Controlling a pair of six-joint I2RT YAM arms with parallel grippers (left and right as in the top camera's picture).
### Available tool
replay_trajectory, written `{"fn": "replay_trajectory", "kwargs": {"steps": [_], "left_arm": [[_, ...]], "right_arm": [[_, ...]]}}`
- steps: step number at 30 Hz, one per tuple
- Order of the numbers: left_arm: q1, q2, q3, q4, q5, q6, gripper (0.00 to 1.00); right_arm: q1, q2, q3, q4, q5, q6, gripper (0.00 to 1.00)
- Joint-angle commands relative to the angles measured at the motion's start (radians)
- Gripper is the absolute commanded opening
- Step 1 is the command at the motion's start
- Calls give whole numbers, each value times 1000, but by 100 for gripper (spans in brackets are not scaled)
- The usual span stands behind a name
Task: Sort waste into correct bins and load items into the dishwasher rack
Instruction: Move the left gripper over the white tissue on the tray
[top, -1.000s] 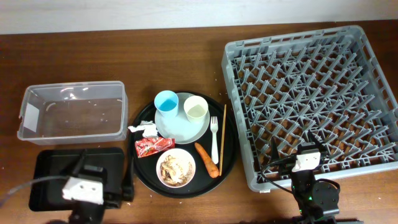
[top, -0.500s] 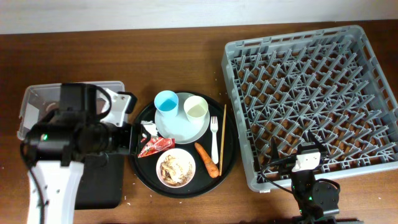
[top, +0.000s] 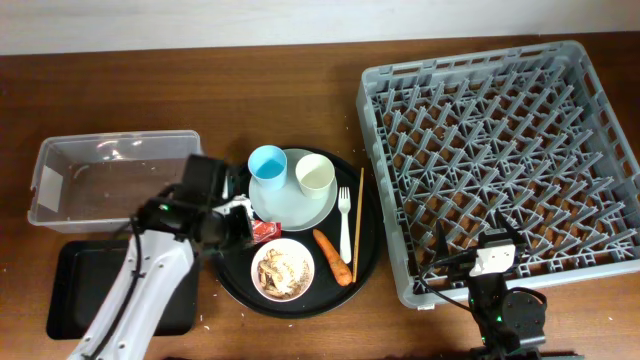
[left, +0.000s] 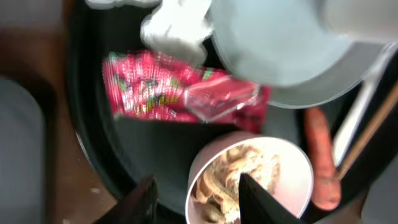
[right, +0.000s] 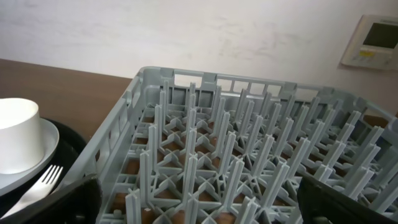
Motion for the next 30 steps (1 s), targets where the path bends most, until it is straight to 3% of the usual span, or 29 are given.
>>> {"fn": "replay_trajectory", "kwargs": {"steps": [1,4,7,8,9,17,24,30], "left_arm": [[-27,1,-83,59,-11,-165,41],[-33,1,-179,193,-38,-286,47],[-33,1,-232,301,-39,-320,51],[-33,2,-252,349,-39,-320,62],[-33,3,-255,369,-39,-320,66],[-34,21,-255,458,-71,-319,66],[-53,156,-255,577,-80,-315,68],[-55,168,-255,566,-117,-292,66]], "right_arm": [[-8,-8,-7,-4,6,-3,99],[-8,-8,-7,-4,5,-3,99],[-8,-8,-7,-4,6,-3,98],[-8,-8,-7,-4,6,-3,99],[-8,-8,-7,-4,6,-3,99],[-8,-8,-7,-4,6,-3,99],[-8,-8,-7,-4,6,-3,99],[-8,-8,-7,-4,6,-3,99]]}}
